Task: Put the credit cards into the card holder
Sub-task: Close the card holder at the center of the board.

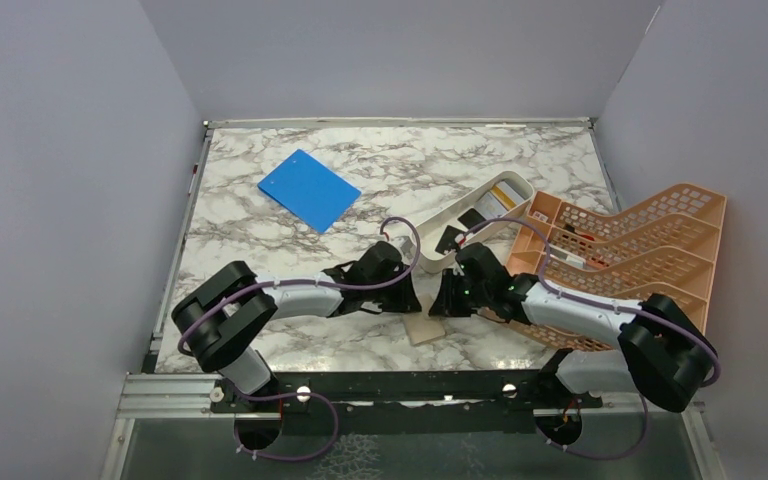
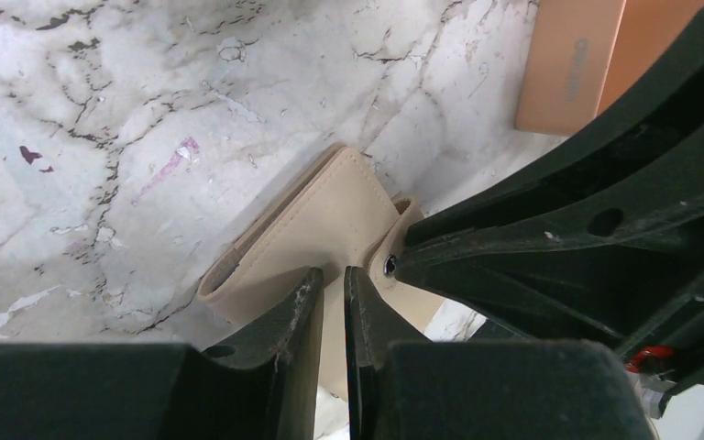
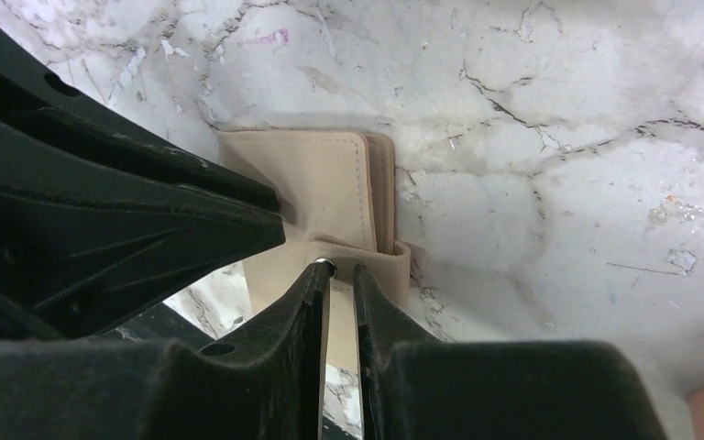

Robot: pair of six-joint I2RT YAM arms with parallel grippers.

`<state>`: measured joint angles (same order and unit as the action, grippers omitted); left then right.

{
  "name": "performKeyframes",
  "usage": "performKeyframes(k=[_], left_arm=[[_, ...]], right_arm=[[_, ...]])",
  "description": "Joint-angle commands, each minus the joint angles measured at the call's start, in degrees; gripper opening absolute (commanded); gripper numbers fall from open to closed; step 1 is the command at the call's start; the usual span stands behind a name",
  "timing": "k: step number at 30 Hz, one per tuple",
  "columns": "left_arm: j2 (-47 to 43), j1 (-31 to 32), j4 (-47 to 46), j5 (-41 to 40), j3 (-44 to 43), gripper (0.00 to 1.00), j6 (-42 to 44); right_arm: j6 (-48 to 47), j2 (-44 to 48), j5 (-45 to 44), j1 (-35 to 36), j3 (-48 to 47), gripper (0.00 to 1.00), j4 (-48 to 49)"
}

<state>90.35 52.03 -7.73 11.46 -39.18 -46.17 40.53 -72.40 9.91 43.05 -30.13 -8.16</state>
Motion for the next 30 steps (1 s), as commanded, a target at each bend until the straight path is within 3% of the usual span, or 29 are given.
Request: performKeyframes(k=[1,18,25,30], left_arm=[[3.3,0.0,-1.4,1.6,-0.2,0.18,0.3],[5.1,0.0,-1.9,2.2,-0.5,0.18,0.3],[3.7,-0.1,0.3,2.5,-2.3,0.17,0.2],[0.2,-0.5,4.3,1.9,-4.4,0.19,0.9]], right_arm=[[1.3,-2.1,1.6,-0.2,1.1,0.2,4.1],[3.3,-4.1,6.9,-0.2,2.7,0.17,10.3],[2.3,-2.8,6.3,-0.2,1.1,0.16,8.0],[1.6,0.2,5.0,-0.2,-0.1,0.2,4.5]])
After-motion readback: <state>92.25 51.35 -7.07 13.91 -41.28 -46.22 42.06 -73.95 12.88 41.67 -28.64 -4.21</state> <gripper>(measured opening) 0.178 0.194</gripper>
